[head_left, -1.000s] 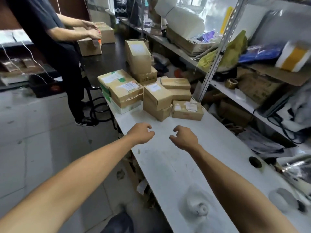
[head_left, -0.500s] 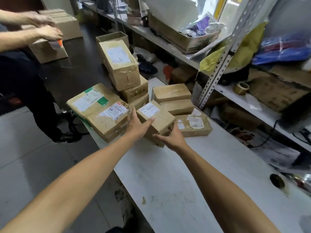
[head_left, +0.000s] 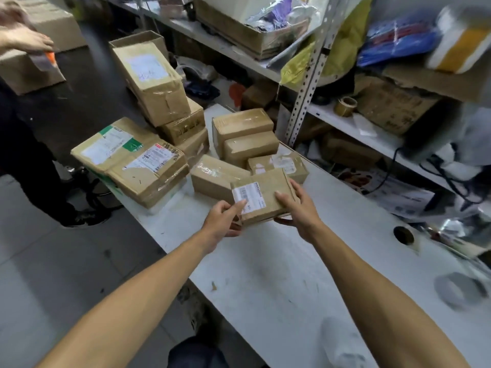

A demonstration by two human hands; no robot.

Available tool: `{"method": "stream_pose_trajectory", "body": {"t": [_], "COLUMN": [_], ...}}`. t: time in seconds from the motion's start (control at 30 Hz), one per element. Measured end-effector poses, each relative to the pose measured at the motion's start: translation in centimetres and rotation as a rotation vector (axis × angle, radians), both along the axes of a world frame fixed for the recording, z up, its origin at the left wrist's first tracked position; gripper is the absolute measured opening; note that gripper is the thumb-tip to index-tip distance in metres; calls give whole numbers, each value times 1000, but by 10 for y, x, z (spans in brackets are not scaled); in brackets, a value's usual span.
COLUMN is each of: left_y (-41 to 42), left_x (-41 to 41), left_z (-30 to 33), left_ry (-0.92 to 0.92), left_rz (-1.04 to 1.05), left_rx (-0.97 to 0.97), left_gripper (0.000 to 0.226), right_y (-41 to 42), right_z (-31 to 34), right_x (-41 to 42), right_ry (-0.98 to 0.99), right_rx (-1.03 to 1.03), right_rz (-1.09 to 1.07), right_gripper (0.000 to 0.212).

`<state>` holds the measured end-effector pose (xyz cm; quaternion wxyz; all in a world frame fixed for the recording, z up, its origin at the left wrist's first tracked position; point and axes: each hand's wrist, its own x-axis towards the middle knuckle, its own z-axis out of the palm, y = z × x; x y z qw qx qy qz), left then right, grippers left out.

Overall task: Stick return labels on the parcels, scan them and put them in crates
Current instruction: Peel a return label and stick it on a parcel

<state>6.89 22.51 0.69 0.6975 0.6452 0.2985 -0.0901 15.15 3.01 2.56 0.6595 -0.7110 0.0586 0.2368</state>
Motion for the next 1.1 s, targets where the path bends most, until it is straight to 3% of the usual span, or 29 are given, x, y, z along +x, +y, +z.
{"method": "stream_pose_trajectory", "body": {"t": [0.13, 0.23, 0.37, 0.5, 0.63, 0.7, 0.8, 0.87, 0.97, 1.1], "left_y": [-50, -100, -176, -246, -293, -311, -329, -335, -338, -333], "left_x": [-33, -49, -66, -84, -90, -91, -91, -90, -87, -79], "left_z": [-6, -9, -16, -29, -36, -36, -37, -38, -38, -37], "left_ry": [51, 109, 176, 203, 224, 216, 176, 161, 150, 115], "left_rz": [-179, -411, -463, -422, -377, -371, -405, -420, -416, -367], "left_rx": [-135, -298, -416, -489, -530, -531, -499, -485, -477, -484], "left_gripper": [63, 53, 42, 25, 24, 23, 25, 28, 32, 37], "right_y": [-100, -164, -237, -313, -371, -384, -383, -378, -370, -362], "right_z": [13, 17, 5, -14, -49, -69, -88, -92, -91, -62], "right_x": [-44, -84, -129, -181, -259, -293, -315, -315, -308, -284], "right_ry": [11, 7, -72, -178, -74, 63, 289, 348, 395, 430], "right_rx": [-33, -56, -164, -524, -845, -811, -521, -348, -340, -208], "right_rz": [86, 35, -213, -507, -687, -755, -699, -628, -596, -668], "right_gripper": [52, 43, 45, 27, 31, 49, 67, 60, 34, 26]}}
